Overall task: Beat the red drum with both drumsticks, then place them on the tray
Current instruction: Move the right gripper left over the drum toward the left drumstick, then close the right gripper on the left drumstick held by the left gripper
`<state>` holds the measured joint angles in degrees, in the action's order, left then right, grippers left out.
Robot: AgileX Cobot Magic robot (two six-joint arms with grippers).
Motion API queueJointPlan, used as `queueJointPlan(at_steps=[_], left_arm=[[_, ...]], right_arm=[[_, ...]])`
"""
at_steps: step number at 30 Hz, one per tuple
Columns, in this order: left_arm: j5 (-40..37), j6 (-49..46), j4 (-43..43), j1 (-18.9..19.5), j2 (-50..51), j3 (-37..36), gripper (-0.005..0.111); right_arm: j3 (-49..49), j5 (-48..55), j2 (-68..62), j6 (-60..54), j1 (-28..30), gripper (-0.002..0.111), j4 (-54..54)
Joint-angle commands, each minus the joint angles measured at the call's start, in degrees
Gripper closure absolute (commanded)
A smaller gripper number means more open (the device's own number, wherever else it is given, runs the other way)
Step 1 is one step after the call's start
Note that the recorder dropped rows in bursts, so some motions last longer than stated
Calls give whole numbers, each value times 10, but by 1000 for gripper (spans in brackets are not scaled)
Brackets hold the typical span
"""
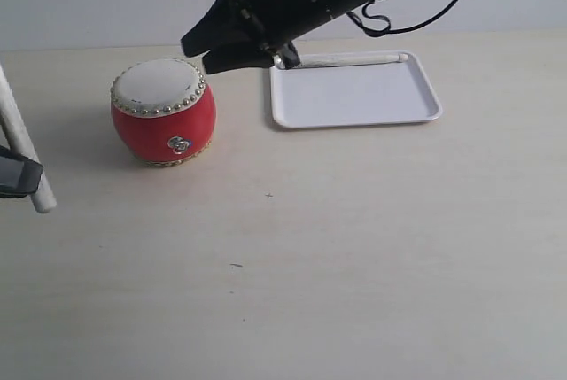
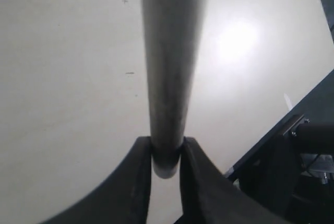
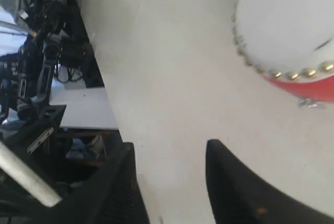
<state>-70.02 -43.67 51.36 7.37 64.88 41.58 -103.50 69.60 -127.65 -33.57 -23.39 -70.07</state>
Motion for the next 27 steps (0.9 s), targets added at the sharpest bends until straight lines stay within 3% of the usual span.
queueJointPlan(at_steps=[1, 9, 16, 22, 27], left_arm=[[1, -52, 40, 34, 1, -42, 107], [1, -121, 115, 34, 1, -80, 107], [1, -102, 159, 32, -2, -80, 107], [1, -86, 133, -50, -42, -80, 107], [1, -80, 113, -62, -42, -80, 107]], right_arm=[[20, 4, 34, -26, -29, 66, 19], [42, 4, 125, -60, -39, 66, -7], [73, 4, 159, -128, -122, 66, 28], [174, 4, 160, -169, -133, 66, -40], [204, 4, 184, -224, -136, 66, -116]])
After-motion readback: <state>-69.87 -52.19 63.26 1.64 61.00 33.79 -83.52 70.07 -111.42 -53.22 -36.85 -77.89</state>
